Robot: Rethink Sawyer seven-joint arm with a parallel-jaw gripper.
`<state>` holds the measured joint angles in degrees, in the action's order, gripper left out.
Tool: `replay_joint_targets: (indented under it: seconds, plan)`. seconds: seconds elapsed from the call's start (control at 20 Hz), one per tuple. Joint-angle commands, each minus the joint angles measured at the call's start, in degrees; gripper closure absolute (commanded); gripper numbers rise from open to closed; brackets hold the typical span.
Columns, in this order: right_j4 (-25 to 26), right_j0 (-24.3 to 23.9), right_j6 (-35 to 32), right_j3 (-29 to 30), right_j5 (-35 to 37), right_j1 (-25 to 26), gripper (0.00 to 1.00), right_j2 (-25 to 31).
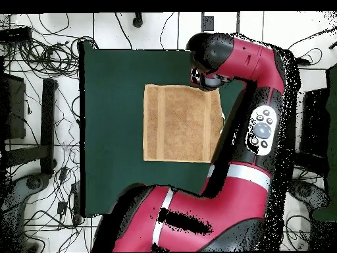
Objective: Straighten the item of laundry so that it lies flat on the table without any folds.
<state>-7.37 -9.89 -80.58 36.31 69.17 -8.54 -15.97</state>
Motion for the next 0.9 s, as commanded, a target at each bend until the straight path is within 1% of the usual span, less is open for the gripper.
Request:
replay_joint_targets:
  seconds: [0.05, 0.7, 0.9]
  plan:
    - [0.34, 0.79, -12.68, 3.63, -3.96, 3.45, 0.0, 3.72]
    - [-0.32, 1.28, -14.37, 1.35, -5.56, 4.98, 0.0, 3.86]
    - [-0.32, 1.28, -14.55, -0.97, -5.82, 6.71, 0.0, 3.83]
